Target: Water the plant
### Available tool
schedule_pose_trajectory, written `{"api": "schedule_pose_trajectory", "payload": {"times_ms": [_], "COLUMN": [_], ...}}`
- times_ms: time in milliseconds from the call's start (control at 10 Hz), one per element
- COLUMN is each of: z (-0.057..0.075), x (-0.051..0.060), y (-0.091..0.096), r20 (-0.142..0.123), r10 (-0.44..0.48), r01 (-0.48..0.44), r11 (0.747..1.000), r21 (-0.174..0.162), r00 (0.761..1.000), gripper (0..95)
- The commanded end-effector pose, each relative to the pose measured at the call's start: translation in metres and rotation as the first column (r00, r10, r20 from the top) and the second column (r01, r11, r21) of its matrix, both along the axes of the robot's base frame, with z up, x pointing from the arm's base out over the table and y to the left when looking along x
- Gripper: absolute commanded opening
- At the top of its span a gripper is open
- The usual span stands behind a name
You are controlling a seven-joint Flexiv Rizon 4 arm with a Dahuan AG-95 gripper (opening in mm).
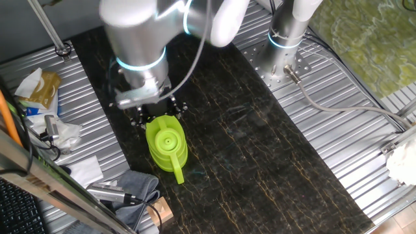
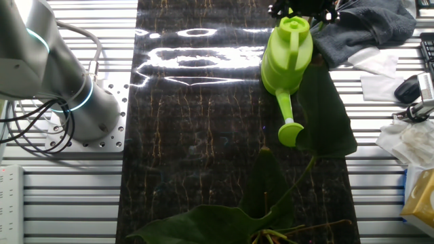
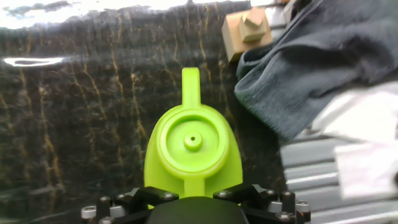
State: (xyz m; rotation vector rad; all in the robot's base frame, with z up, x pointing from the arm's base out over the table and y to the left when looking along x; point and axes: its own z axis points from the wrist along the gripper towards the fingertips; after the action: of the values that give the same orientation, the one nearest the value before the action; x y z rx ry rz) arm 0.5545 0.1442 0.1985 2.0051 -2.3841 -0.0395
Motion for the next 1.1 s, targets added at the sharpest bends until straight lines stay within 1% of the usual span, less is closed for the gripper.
{"api": "schedule_pose_trajectory", "payload": {"times_ms": [100, 500, 1100], "z": [-0.004, -0.011, -0.026], "x": [-0.005, -0.01, -0.007], "y": [-0.002, -0.007, -0.008], "r20": [-0.012, -0.01, -0.008], "r10": [-0.005, 0.003, 0.007], "r01": [0.004, -0.004, -0.007], "r11": [0.999, 0.999, 0.999], "r21": [-0.033, -0.039, -0.039], "r00": [1.0, 1.0, 1.0], "gripper": [76.0, 76.0, 76.0]}}
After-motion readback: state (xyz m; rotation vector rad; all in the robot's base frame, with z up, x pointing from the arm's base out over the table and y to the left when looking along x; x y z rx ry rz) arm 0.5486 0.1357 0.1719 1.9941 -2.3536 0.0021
